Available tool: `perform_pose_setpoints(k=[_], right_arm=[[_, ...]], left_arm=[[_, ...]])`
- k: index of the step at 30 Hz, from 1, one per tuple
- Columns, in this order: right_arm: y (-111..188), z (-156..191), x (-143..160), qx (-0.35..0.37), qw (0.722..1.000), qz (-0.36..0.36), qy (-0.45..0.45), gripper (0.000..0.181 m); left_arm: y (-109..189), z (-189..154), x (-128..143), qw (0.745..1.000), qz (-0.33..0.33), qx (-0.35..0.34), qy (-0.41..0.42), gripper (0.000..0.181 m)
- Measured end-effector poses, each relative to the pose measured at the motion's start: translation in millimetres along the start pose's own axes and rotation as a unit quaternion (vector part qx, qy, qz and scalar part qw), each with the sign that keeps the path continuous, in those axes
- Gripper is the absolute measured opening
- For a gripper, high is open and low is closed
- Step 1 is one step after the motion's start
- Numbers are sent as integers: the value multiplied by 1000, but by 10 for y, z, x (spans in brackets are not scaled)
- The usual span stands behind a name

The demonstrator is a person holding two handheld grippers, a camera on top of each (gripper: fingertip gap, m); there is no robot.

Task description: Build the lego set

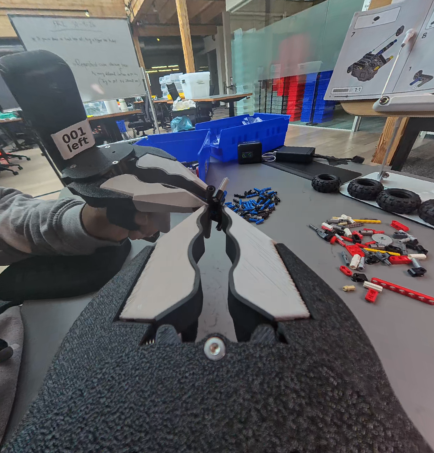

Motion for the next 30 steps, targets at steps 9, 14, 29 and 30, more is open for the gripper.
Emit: perform_pose_setpoints(k=[9, 14, 29, 30], right_arm=[[12, 2, 3, -7, 1000, 1, 7, 9], [42, 12, -23, -11, 1000, -12, 22, 7], [9, -12, -35, 68, 996, -46, 46, 4], [35, 15, -42, 44, 996, -55, 48, 0]], left_arm=[[7, 34, 28, 997, -20, 44, 55, 7], [12, 11, -24, 998, -14, 40, 45, 7], [-65, 167, -77, 995, -23, -17, 93, 6], [-7, 301, -51, 993, -23, -65, 93, 6]])
Point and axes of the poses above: each gripper's, where its closed fingertips meet, y back along the fingers, x out of its underside, z = x × y across the jaws, the point moved 8 cm from there along y, back along the fingers, and after that the axes turned 11 degrees about x, right-handed, at the moved point
